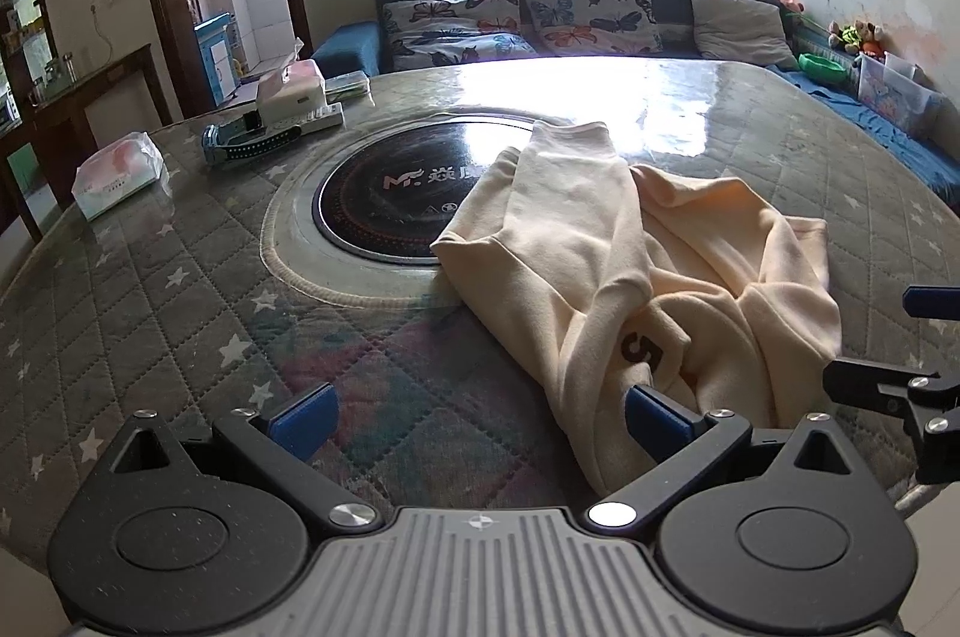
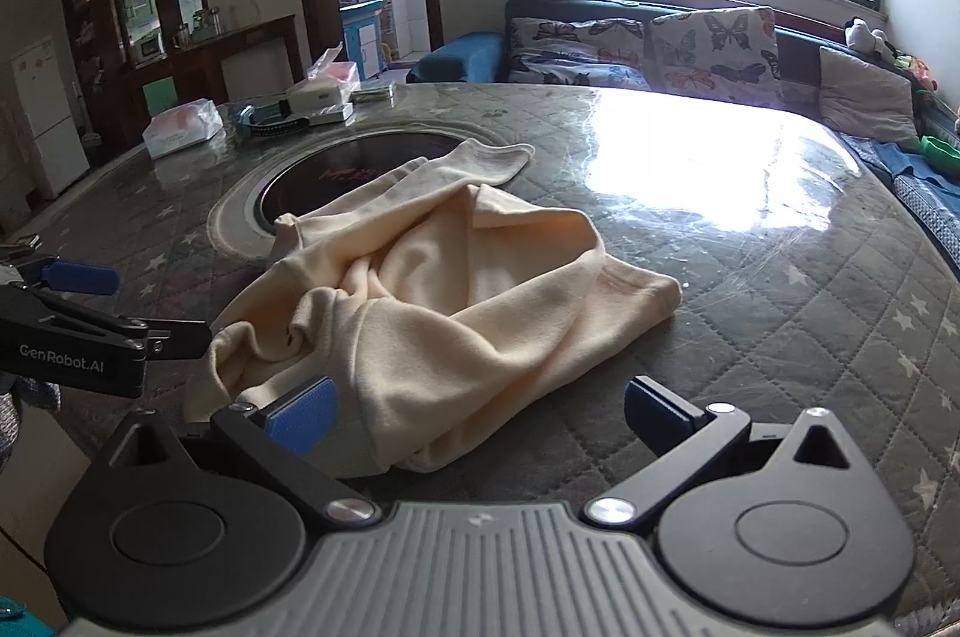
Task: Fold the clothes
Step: 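Move both grippers toward the crumpled cream shirt on the table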
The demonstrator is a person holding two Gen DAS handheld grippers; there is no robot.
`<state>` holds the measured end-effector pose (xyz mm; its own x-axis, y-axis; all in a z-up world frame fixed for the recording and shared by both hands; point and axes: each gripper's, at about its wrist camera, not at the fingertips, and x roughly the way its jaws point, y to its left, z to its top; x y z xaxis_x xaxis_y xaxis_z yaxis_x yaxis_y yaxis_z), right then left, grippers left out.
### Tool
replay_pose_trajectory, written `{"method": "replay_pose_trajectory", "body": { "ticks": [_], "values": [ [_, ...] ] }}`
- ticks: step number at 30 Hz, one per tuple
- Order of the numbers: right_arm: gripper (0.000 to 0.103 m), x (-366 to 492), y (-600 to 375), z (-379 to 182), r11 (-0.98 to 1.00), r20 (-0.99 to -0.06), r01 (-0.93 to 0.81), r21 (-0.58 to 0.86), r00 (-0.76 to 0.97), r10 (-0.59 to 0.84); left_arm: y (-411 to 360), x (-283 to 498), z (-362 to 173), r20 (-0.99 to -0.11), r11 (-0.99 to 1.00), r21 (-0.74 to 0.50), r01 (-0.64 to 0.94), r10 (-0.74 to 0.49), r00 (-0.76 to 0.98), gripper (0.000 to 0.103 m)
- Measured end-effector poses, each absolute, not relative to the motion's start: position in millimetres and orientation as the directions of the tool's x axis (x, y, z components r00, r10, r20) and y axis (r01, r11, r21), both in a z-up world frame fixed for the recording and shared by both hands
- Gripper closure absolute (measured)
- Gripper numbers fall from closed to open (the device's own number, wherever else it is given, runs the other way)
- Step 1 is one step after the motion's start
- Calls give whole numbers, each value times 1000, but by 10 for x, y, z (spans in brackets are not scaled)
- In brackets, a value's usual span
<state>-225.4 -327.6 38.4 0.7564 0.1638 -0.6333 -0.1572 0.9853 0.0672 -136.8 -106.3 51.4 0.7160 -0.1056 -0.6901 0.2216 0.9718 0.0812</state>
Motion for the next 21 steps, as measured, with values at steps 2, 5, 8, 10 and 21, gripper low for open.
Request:
{"method": "replay_pose_trajectory", "body": {
  "ticks": [2, 5, 8, 10, 21],
  "values": [
    [0, -2260, -3244, 366, 983, -638, -171, 64, 751, 172, -1075, -1380, 505, -693, 971, 90, 223, -100, 714, 0],
    [0, -2264, -3217, 360, 981, -643, -185, 60, 744, 180, -1096, -1397, 499, -695, 968, 102, 229, -95, 712, 0],
    [0, -2267, -3186, 353, 979, -648, -196, 57, 738, 185, -1107, -1410, 500, -695, 966, 112, 232, -90, 713, 0],
    [0, -2274, -3163, 344, 978, -651, -204, 54, 735, 189, -1111, -1410, 500, -696, 966, 115, 233, -88, 712, 0],
    [0, -2255, -3106, 344, 974, -653, -221, 41, 732, 194, -1132, -1355, 502, -702, 963, 124, 239, -85, 708, 0]
  ]
}}
